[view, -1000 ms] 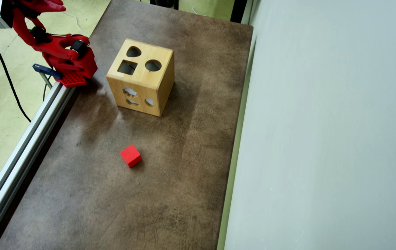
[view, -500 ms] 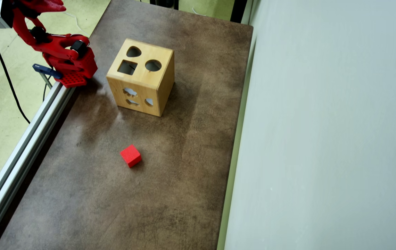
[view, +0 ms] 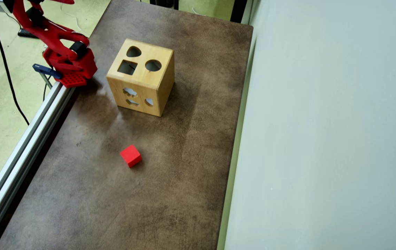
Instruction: Pick and place the red cube on the square hole
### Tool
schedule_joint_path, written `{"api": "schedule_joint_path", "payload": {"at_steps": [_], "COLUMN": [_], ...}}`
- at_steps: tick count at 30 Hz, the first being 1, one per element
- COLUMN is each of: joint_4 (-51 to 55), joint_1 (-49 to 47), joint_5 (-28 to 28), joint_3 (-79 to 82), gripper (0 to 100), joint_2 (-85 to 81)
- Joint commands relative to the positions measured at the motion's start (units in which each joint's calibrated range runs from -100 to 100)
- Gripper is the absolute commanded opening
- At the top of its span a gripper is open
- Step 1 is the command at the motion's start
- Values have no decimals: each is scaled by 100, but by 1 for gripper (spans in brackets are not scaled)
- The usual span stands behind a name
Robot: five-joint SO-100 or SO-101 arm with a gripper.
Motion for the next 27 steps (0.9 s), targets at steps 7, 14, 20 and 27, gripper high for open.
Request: {"api": "schedule_joint_path", "payload": {"at_steps": [7,14,20,27], "joint_4": [-47,-55,-594,-1012], "joint_1": [1080,1362,1384,1384], "joint_5": [1319,2418,3463,4244], "joint_3": [-552,-561,-490,-454], "gripper": [6,6,6,6], "joint_2": [1684,2371,2737,3102]}}
